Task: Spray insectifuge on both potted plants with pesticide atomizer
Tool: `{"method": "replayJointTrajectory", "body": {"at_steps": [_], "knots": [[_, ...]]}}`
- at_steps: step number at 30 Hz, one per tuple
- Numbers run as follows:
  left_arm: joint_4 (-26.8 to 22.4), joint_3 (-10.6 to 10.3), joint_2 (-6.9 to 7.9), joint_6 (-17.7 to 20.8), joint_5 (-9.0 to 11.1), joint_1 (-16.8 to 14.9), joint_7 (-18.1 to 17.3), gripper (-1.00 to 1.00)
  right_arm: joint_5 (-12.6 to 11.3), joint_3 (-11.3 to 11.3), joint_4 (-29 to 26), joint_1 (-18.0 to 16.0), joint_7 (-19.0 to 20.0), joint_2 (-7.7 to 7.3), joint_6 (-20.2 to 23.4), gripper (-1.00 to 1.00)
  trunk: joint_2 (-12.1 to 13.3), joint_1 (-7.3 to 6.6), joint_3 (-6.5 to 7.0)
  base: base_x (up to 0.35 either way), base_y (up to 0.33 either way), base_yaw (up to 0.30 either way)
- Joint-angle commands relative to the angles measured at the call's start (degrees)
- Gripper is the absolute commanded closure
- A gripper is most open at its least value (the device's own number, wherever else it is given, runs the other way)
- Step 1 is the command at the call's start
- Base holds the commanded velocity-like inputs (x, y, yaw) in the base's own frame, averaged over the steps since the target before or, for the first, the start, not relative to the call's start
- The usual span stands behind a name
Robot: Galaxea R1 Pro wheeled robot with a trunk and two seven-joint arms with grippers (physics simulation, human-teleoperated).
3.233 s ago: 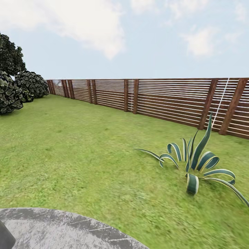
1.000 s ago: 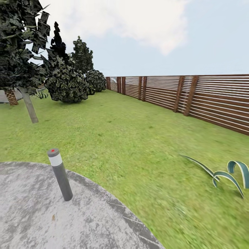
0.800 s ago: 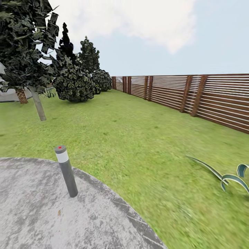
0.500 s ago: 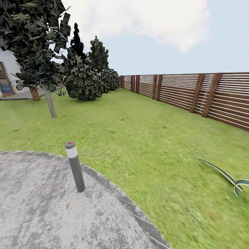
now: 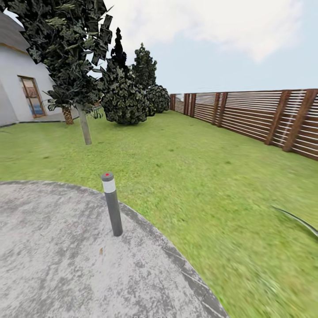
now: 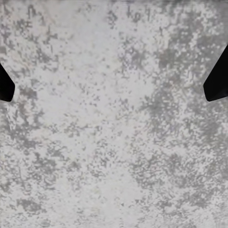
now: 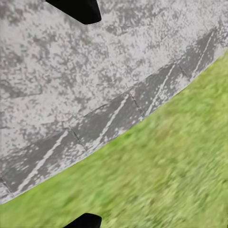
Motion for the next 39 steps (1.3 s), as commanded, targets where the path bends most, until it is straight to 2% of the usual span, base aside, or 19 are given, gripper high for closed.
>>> {"method": "replayJointTrajectory", "body": {"at_steps": [1, 39], "knots": [[0.1, 0.0, -0.06, -0.2, 0.2, -0.1, 0.0, -1.0, 0.0, 0.0, 0.0, 0.0, 0.0, -0.01, -0.2, -1.0, -0.4, 0.22, -0.29, 0.0, 0.0, 0.248], [0.1, 0.1, 0.06, -0.2, 0.1, -0.1, 0.1, -1.0, 0.1, 0.0, 0.0, 0.0, 0.0, -0.01, -0.2, -1.0, -15.7, 8.57, -9.23, 0.0, 0.0, 0.244]]}}
